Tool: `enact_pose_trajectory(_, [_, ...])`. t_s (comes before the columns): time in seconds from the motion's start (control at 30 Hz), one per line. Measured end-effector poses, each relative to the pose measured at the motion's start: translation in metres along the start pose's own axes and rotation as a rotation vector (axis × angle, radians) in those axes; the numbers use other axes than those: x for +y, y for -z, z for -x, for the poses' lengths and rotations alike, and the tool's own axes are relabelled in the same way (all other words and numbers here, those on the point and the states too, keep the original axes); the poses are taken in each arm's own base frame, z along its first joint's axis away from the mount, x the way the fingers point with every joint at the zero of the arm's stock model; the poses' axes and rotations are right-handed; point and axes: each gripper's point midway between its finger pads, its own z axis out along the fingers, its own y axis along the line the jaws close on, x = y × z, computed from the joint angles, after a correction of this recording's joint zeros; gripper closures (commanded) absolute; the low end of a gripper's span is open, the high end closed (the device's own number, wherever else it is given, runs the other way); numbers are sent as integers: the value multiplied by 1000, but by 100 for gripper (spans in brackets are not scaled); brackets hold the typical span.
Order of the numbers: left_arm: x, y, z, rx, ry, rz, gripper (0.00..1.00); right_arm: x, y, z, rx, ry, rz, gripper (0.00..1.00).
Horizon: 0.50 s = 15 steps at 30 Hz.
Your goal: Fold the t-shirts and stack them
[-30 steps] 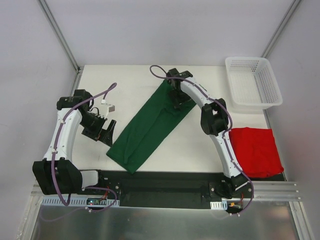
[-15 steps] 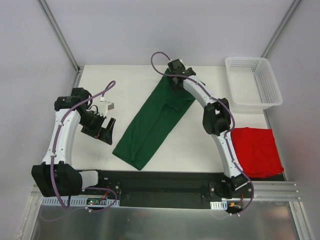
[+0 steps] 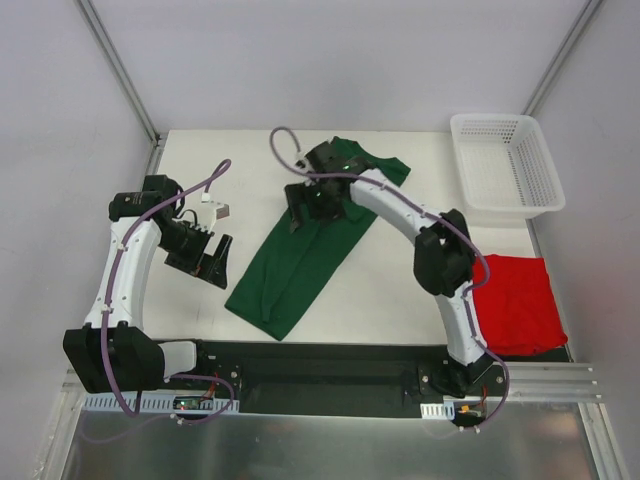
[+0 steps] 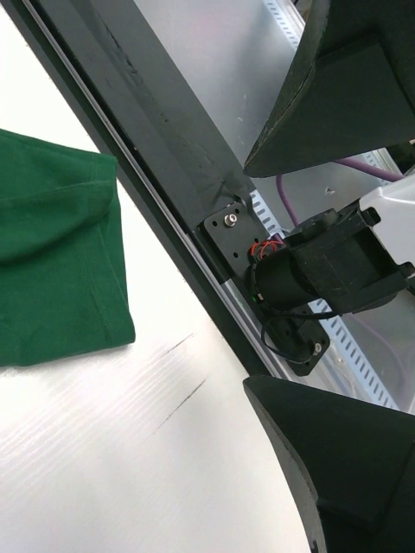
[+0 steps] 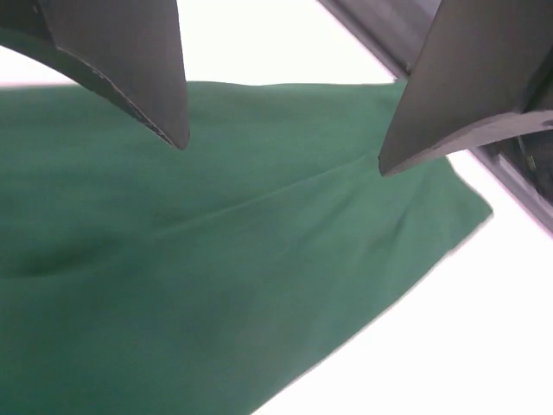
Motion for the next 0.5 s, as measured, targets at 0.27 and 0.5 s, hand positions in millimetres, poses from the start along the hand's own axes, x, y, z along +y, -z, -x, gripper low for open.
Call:
enact_pose_trajectory(0.27, [-1,0,0,-3,0,-8,1,73,-70,-103,258,228,-59,4])
enact_pose_trajectory(0.5, [-2,-1,-1,2,2,-10,1,39,-84,-106,287,325,-267,4])
